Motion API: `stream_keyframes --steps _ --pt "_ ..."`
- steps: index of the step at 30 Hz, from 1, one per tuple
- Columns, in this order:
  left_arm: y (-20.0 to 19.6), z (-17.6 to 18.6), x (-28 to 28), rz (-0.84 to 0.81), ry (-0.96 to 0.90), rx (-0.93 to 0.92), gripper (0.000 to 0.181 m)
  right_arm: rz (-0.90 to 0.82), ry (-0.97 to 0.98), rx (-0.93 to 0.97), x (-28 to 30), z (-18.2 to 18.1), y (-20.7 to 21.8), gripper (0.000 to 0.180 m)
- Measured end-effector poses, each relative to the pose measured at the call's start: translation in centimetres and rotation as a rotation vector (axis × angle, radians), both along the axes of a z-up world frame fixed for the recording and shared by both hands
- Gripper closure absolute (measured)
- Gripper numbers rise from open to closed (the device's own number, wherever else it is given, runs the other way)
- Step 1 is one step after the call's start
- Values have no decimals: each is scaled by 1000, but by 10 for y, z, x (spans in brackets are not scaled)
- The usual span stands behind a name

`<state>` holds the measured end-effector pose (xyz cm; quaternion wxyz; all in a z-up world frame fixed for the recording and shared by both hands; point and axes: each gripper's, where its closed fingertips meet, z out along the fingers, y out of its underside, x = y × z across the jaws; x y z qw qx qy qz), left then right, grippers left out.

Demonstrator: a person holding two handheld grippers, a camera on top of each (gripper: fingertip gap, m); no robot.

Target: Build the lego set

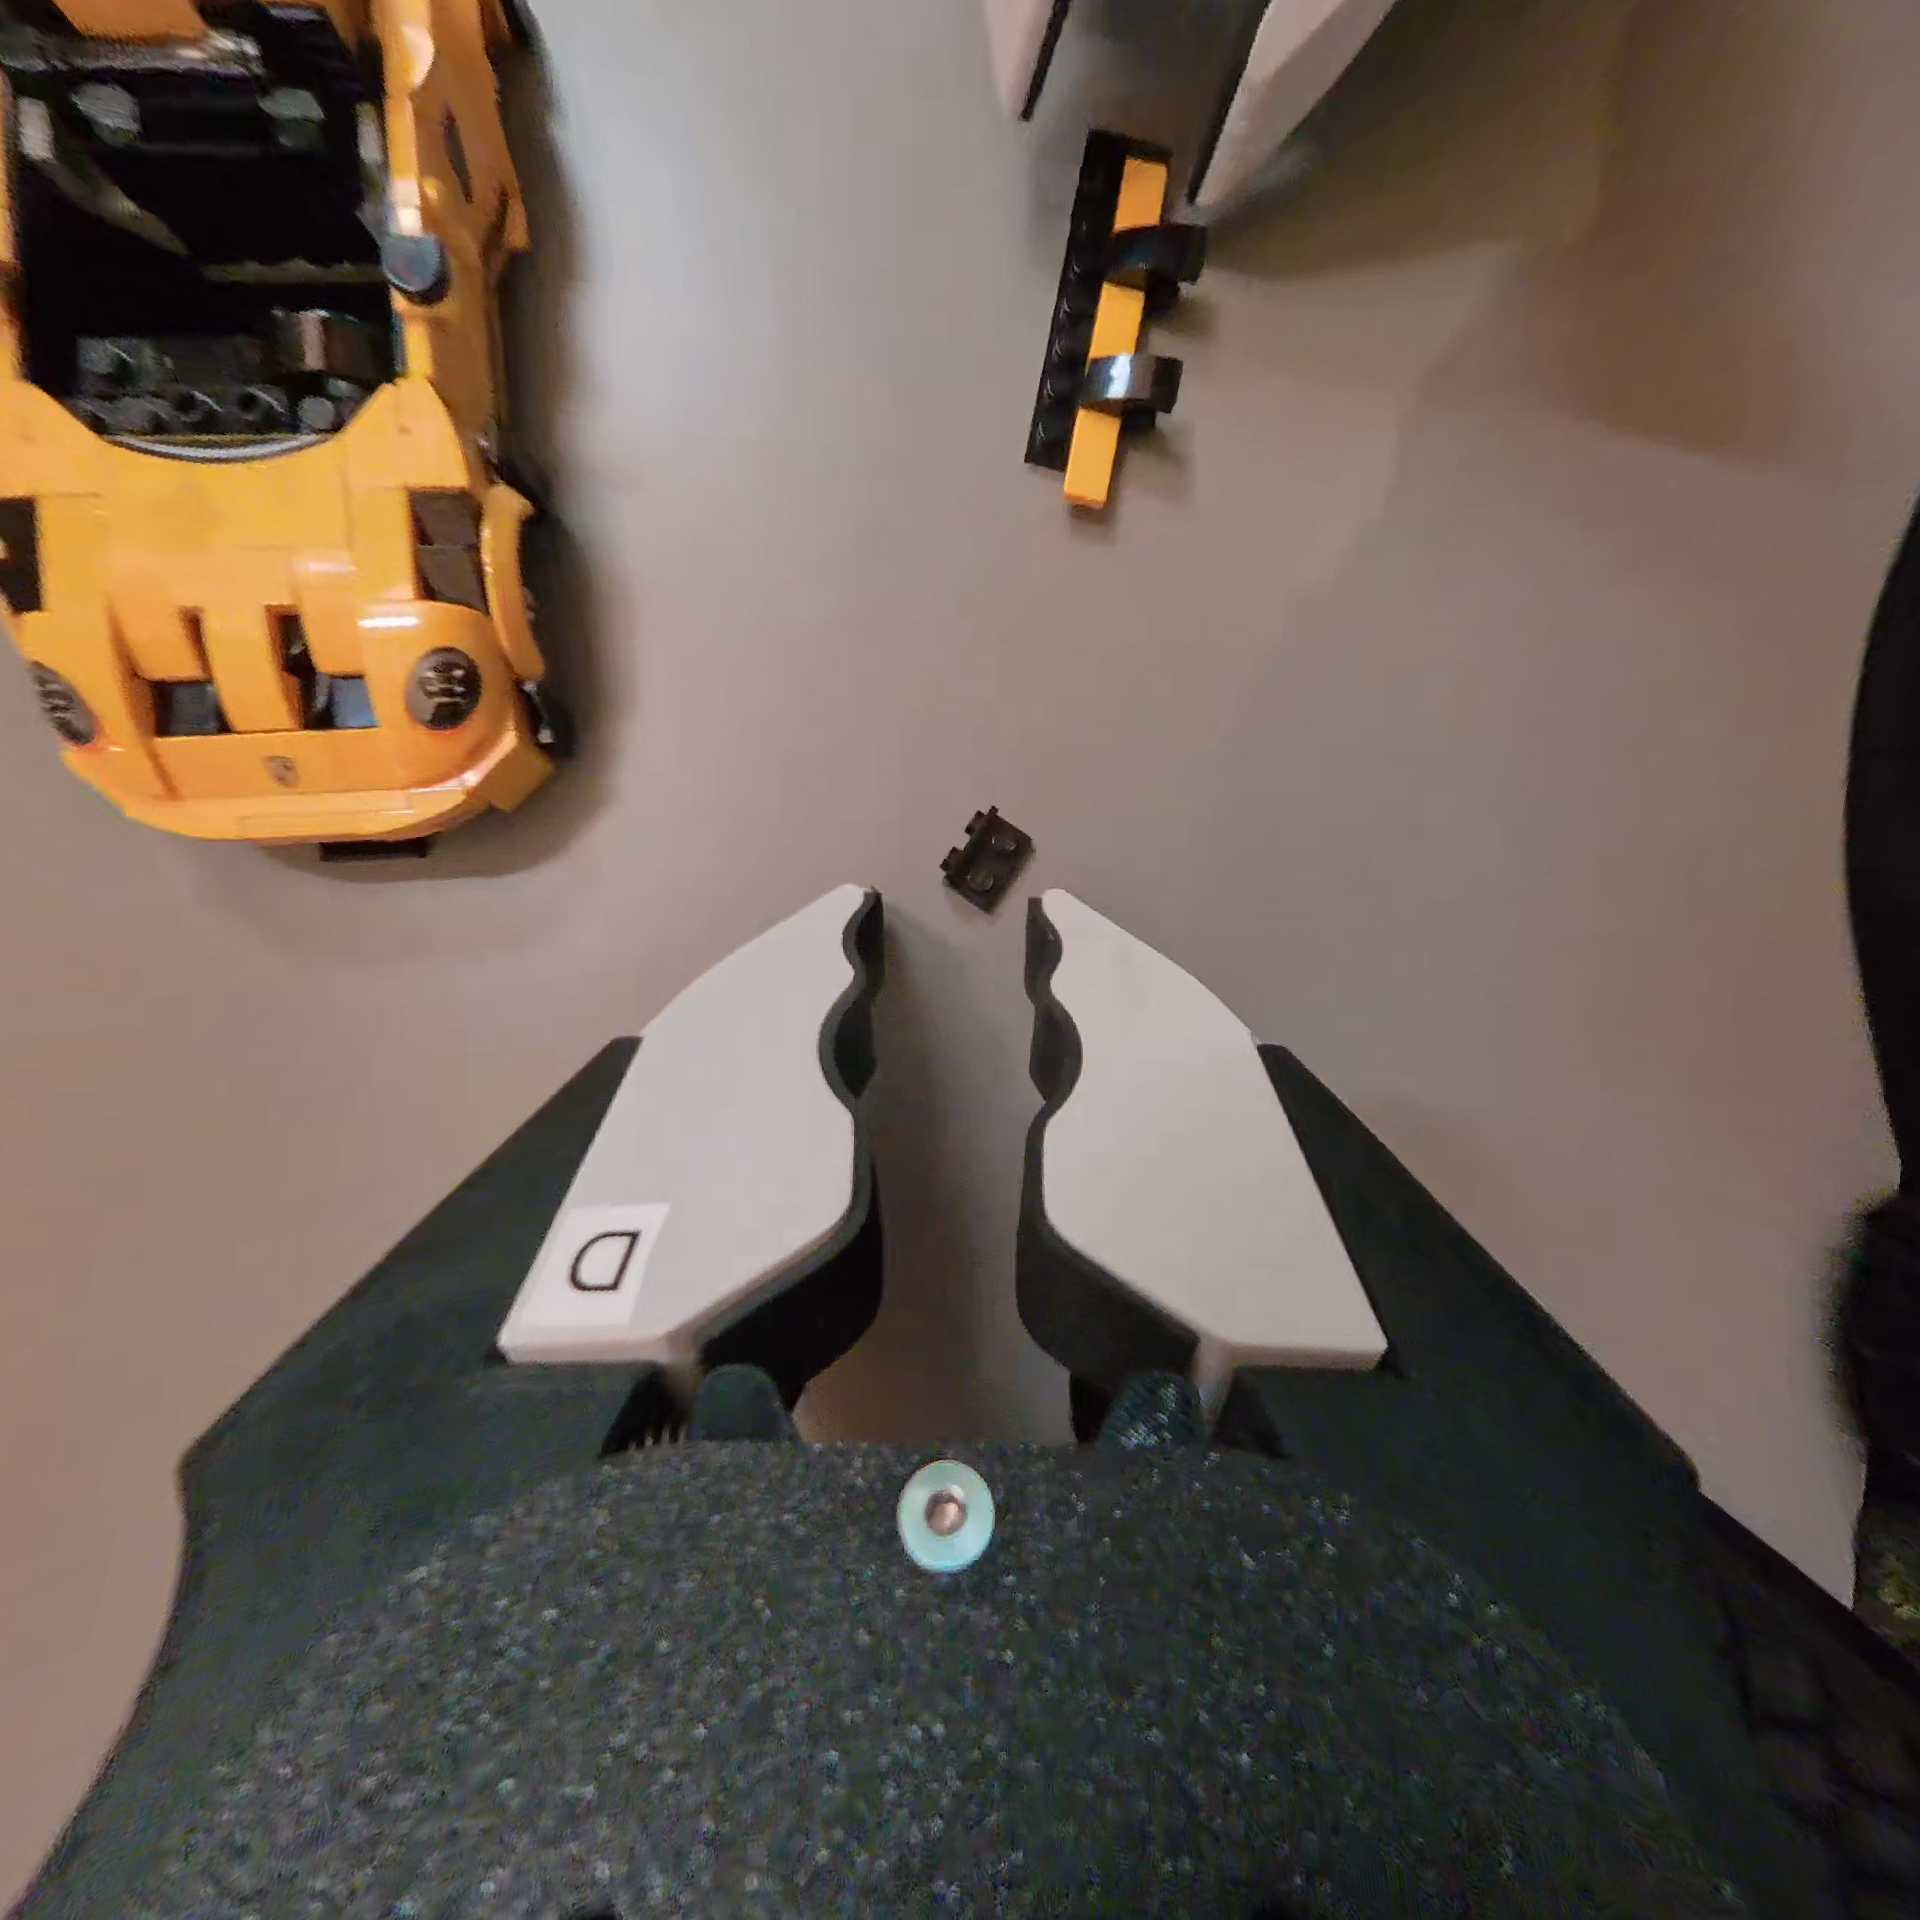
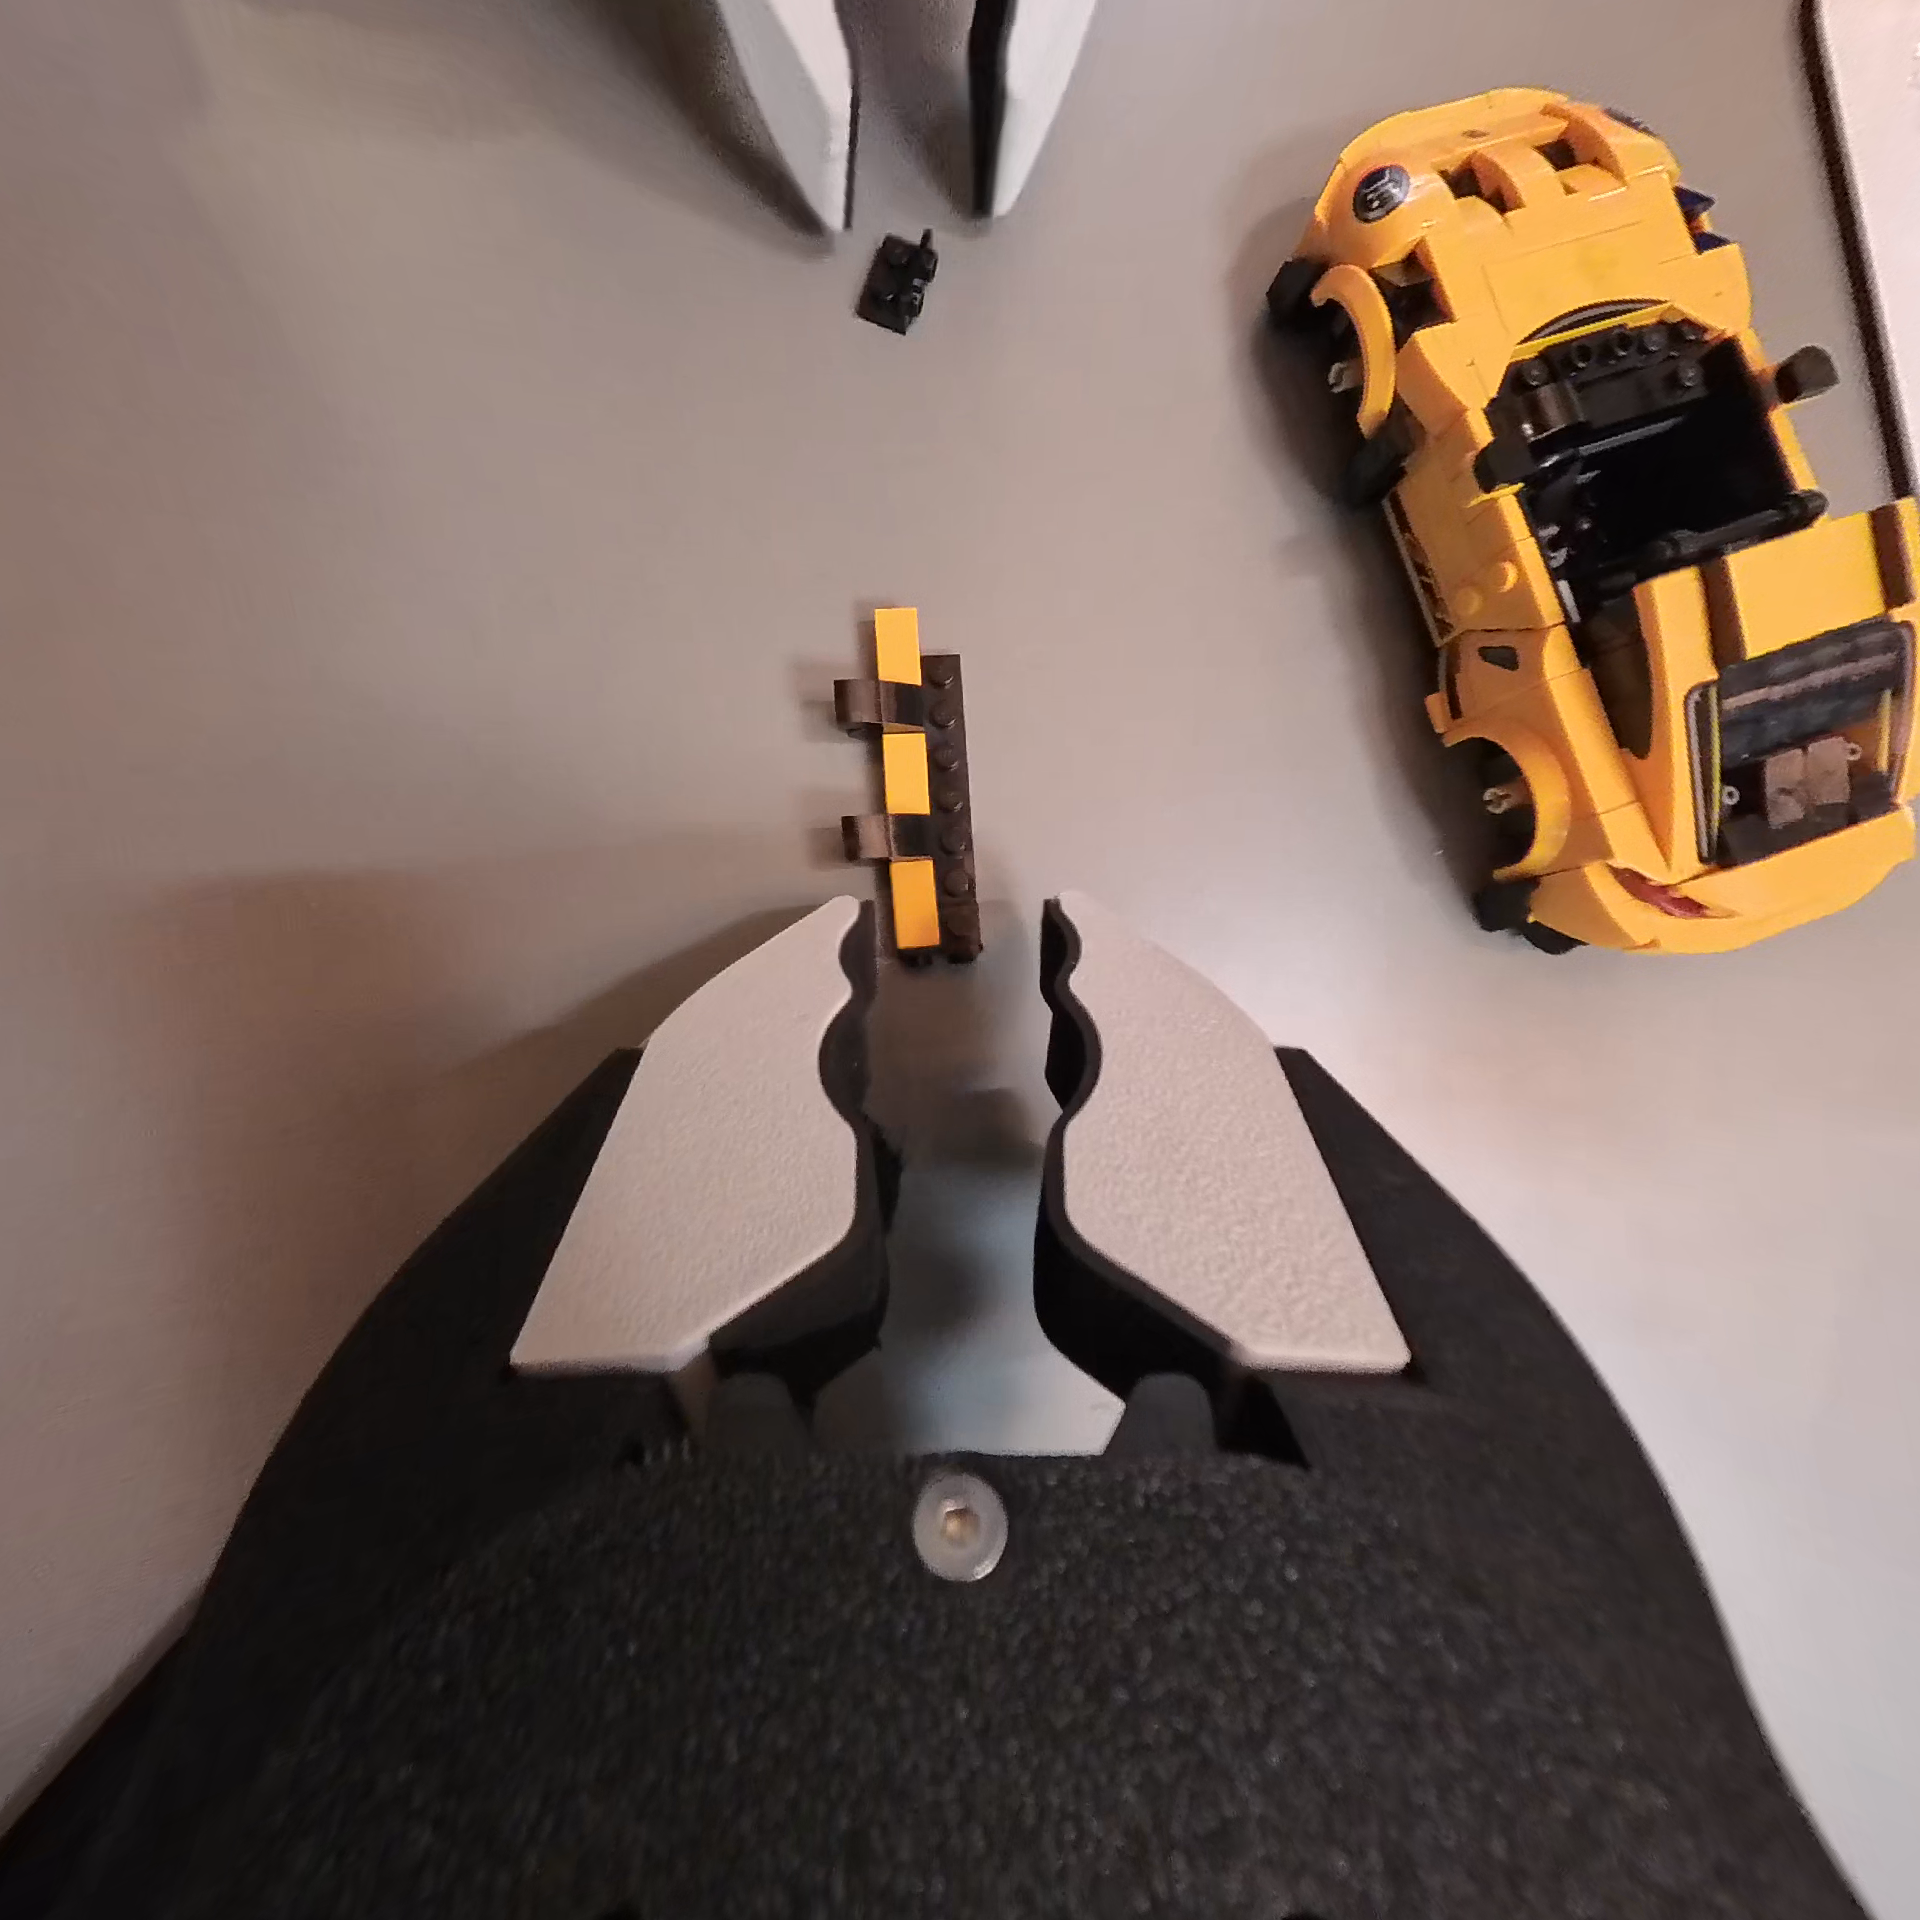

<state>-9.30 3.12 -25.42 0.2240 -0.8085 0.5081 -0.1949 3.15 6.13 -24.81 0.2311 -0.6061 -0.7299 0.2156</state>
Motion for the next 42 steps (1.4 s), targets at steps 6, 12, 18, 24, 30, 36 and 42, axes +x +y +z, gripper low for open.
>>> stream_keyframes --steps 6,12,18,24,30,36,42 --pt "0 -3 7 -11 15 8 169 -16 3 -6 1 -2 -1 151" --pt "10 -2 19 139 14 28 170 -47 16 12 -1 0 1 154" --pt "9 1 50 393 -120 -85 163 -90 52 10 1 7 -1 154" --pt "-19 24 72 255 -248 -165 164 -94 62 18 7 9 -5 154" --pt "2 14 50 -101 -96 87 162 -29 56 -12 4 6 -6 153" --pt "15 -2 51 -398 -87 60 162 38 19 -50 1 3 -7 152" --pt "7 -2 62 -347 -80 -21 175 -10 8 -54 1 -1 -7 152"
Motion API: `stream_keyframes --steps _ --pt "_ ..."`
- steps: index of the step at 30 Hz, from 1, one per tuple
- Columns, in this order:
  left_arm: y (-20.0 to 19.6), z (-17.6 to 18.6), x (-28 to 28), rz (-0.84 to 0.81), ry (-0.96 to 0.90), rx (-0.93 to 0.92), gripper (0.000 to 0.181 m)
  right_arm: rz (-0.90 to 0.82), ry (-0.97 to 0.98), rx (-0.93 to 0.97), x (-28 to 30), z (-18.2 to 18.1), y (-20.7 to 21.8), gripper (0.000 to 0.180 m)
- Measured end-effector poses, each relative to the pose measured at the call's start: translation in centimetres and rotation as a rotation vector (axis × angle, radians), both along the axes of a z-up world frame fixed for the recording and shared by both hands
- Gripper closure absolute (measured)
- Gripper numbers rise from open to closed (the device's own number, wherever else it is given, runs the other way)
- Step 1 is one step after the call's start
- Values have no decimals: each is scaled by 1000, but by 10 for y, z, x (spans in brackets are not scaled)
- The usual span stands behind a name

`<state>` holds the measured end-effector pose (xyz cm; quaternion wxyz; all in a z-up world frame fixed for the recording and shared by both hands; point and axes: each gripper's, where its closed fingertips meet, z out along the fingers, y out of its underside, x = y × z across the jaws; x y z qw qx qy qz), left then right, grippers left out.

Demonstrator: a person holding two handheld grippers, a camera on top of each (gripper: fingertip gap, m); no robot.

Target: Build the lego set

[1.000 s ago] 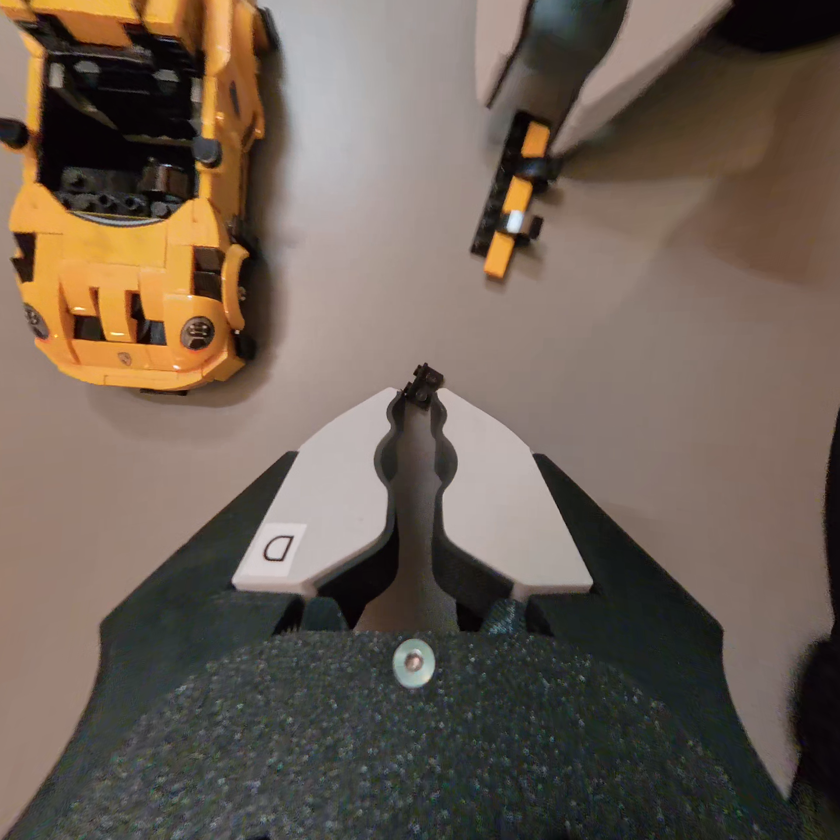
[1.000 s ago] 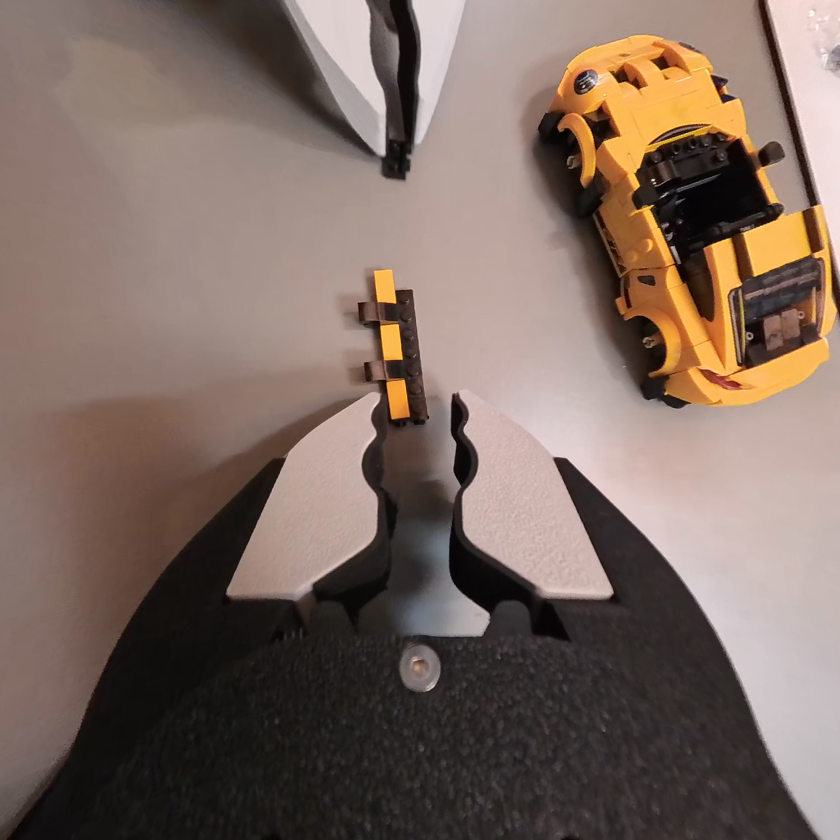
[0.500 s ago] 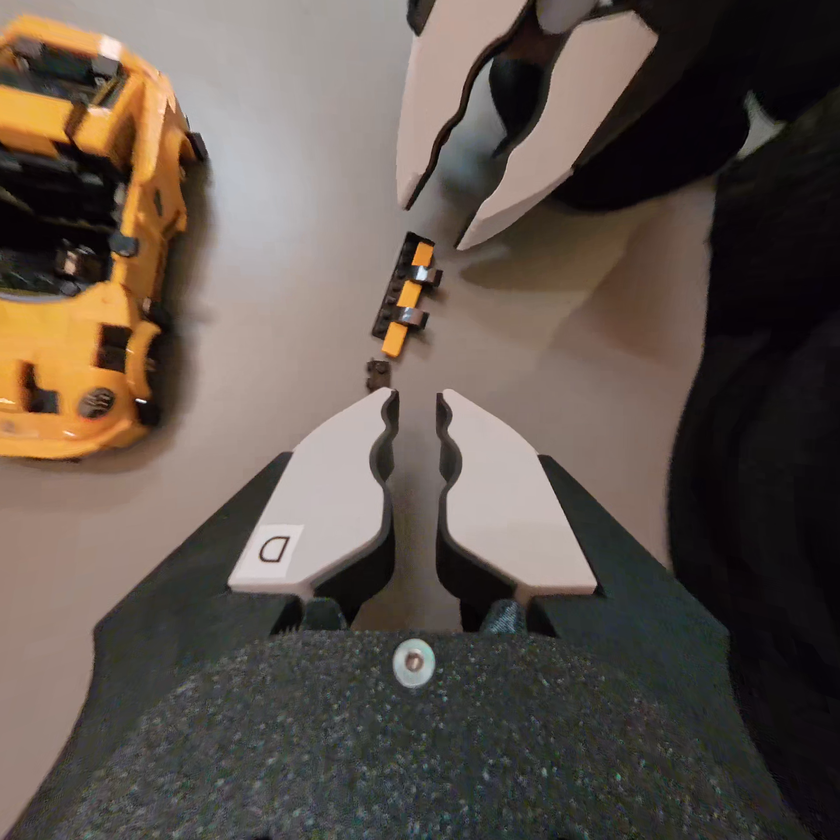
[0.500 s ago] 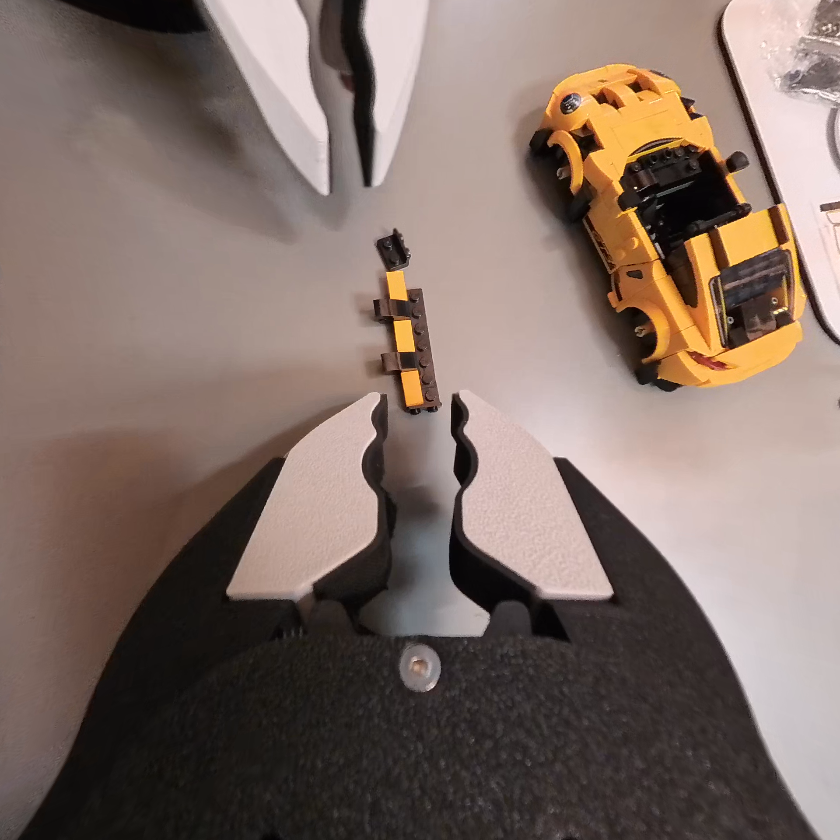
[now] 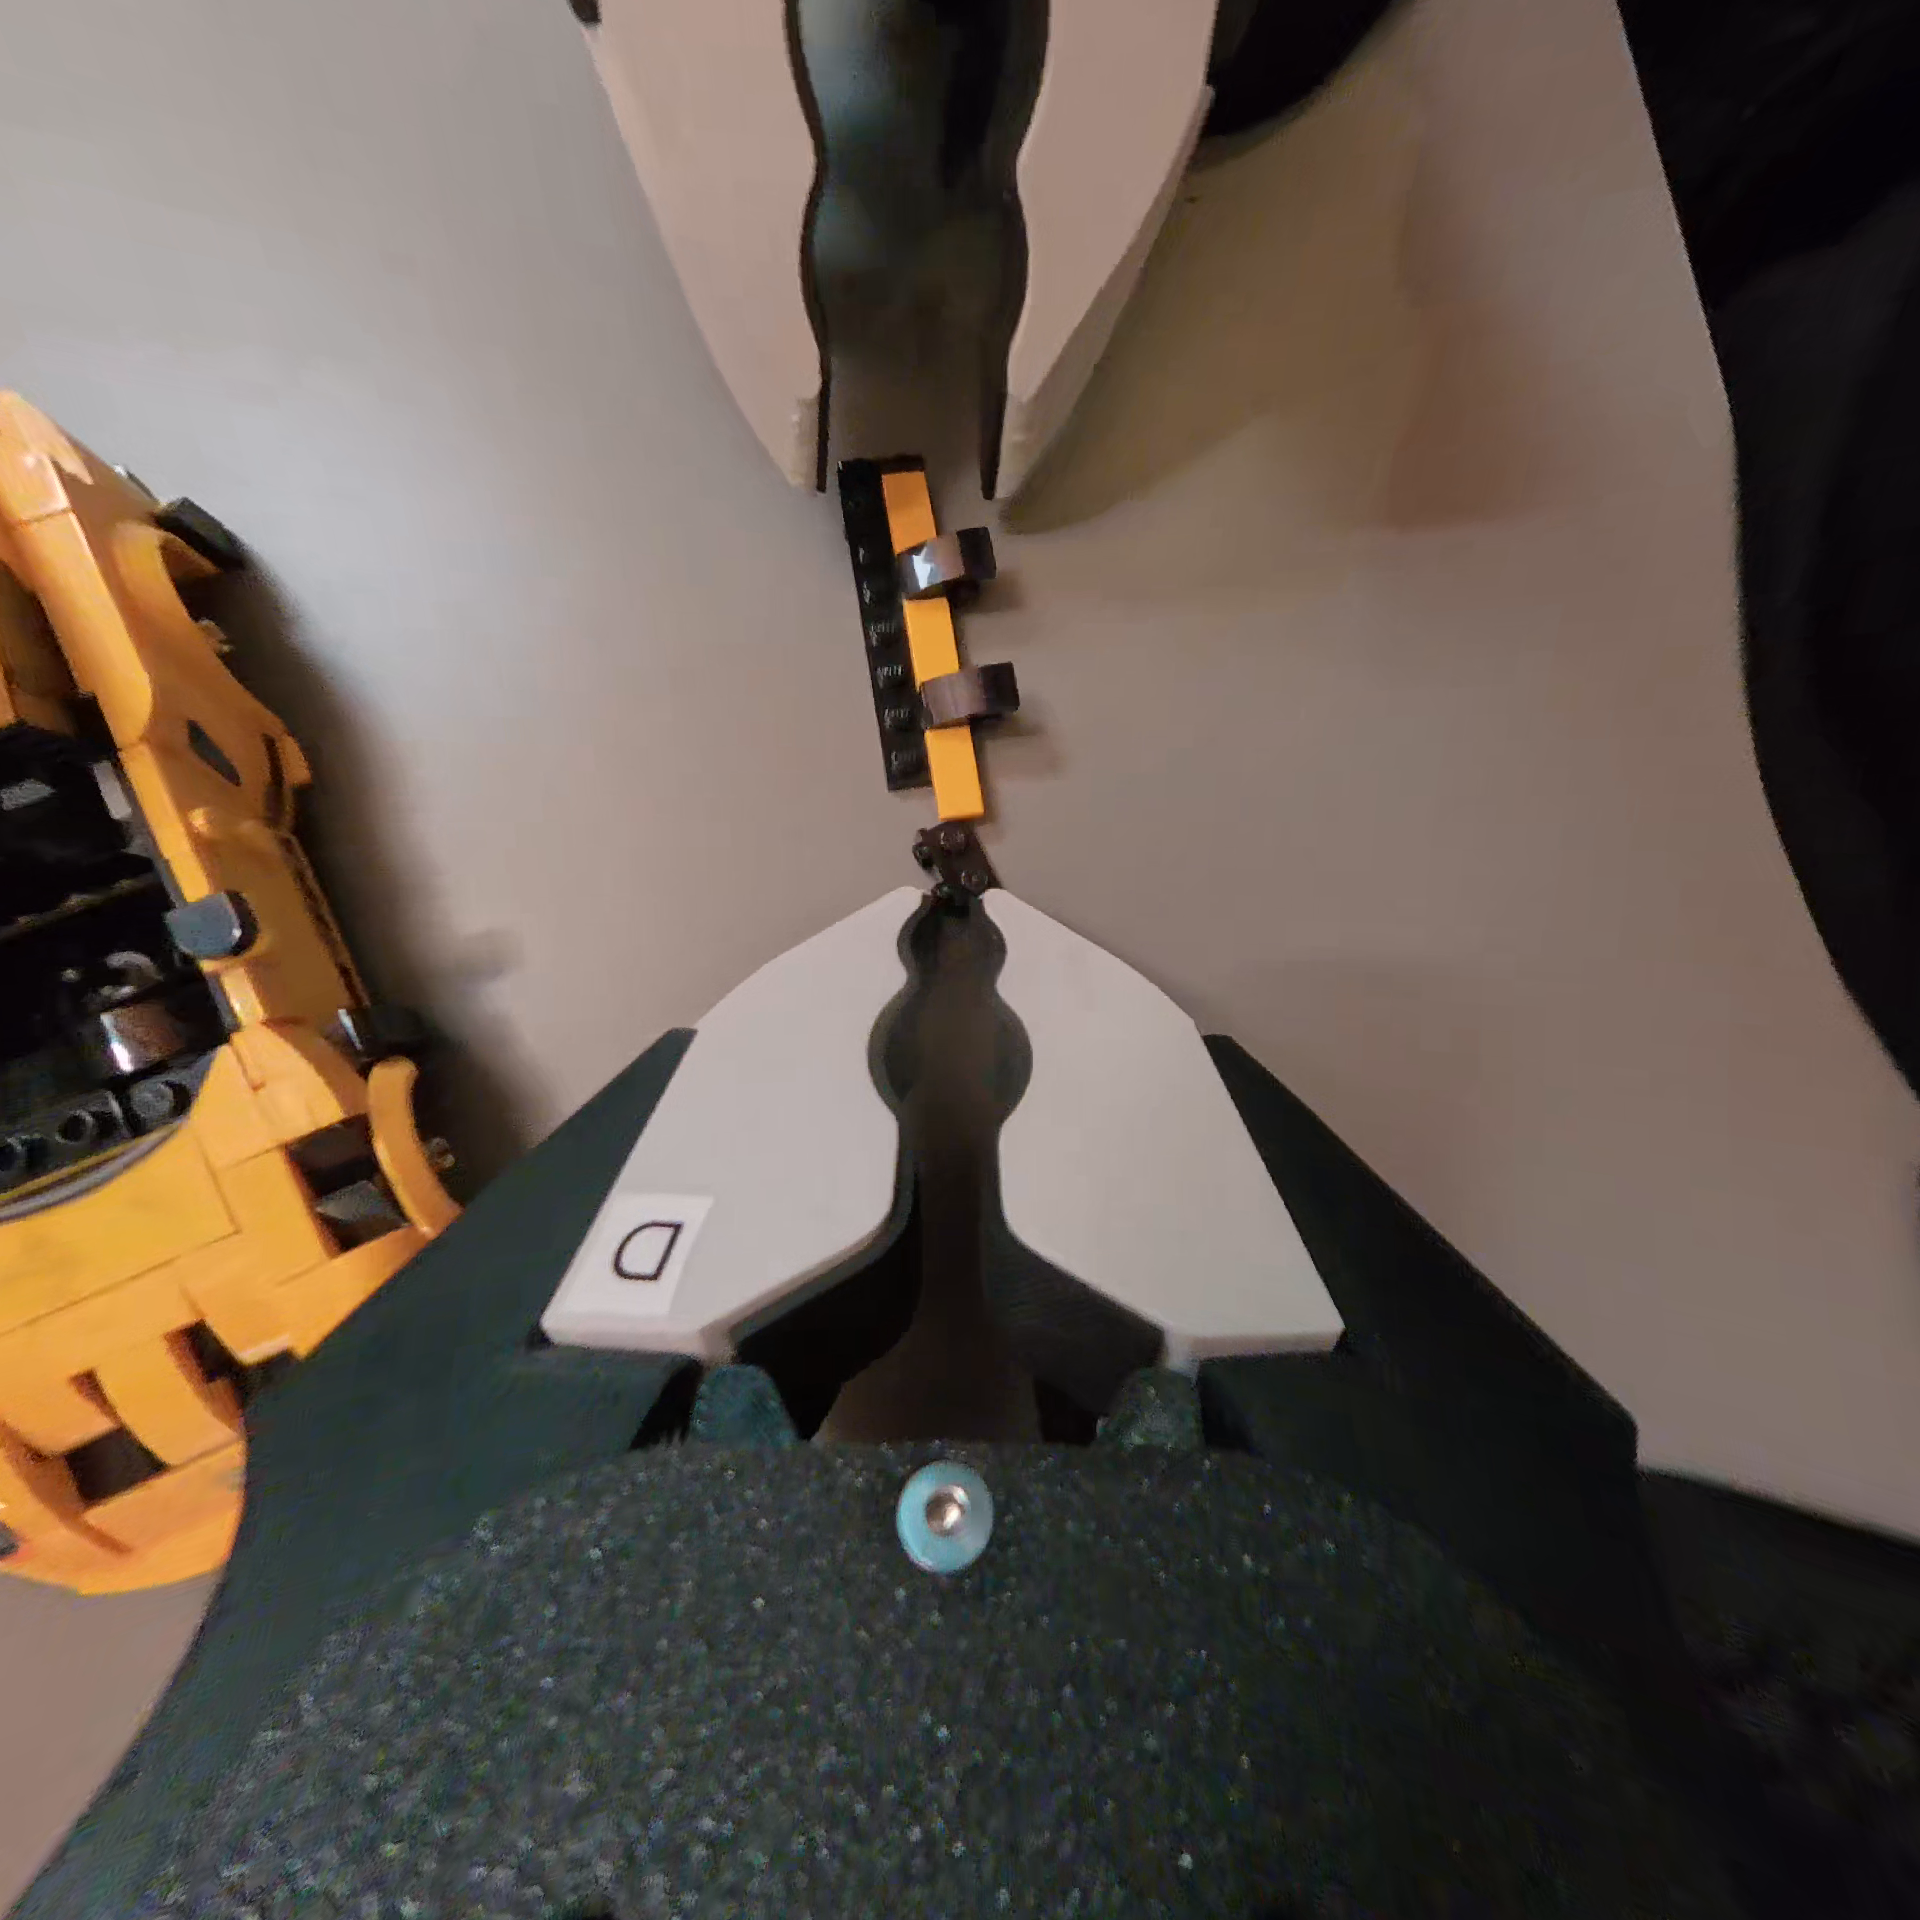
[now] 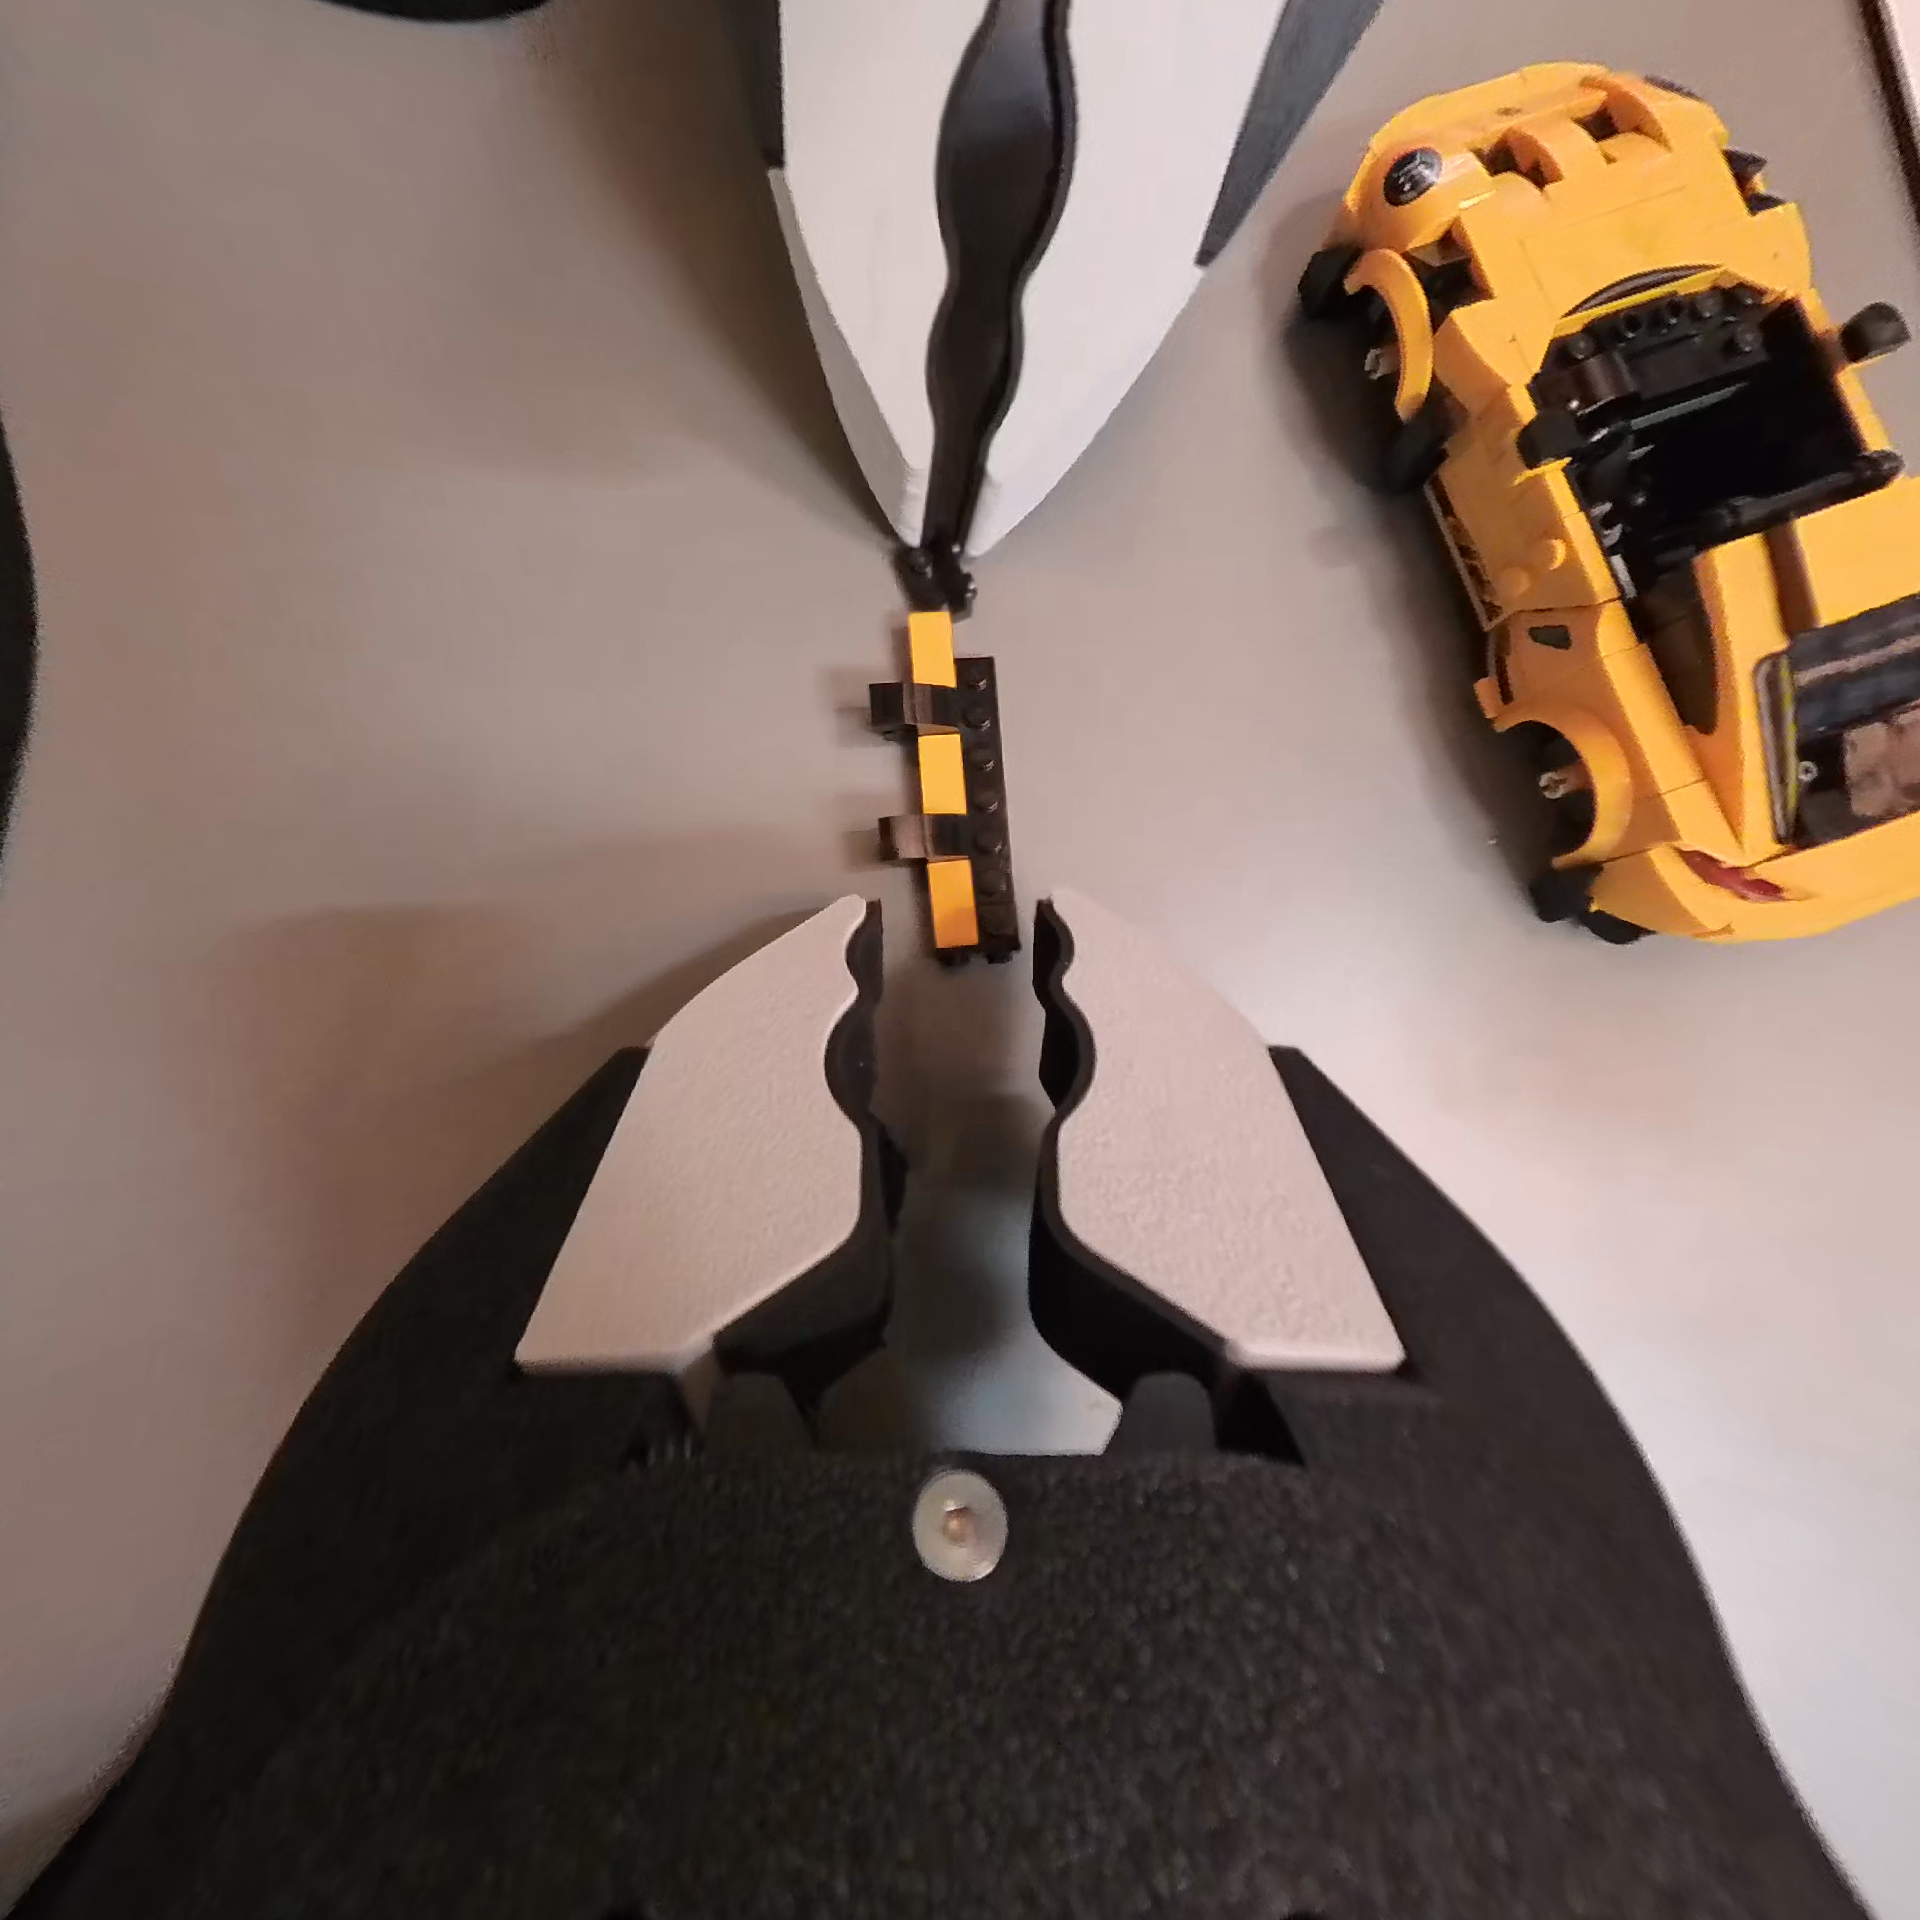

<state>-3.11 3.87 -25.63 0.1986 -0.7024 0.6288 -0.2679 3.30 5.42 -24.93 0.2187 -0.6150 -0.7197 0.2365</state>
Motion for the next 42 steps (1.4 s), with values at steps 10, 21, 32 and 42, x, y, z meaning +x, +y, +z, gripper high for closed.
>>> stream_keyframes --steps 10,21,32,42 --pt "-30 11 15 340 -57 -72 164 -57 -27 37 4 -6 -6 157" --pt "-18 1 15 -18 -114 91 144 -42 -45 27 -2 -6 -4 156" --pt "-4 0 15 -1 -106 103 164 2 -47 -13 -3 -7 -2 163" --pt "9 0 14 150 -67 157 164 21 -8 -9 -5 0 -2 164"
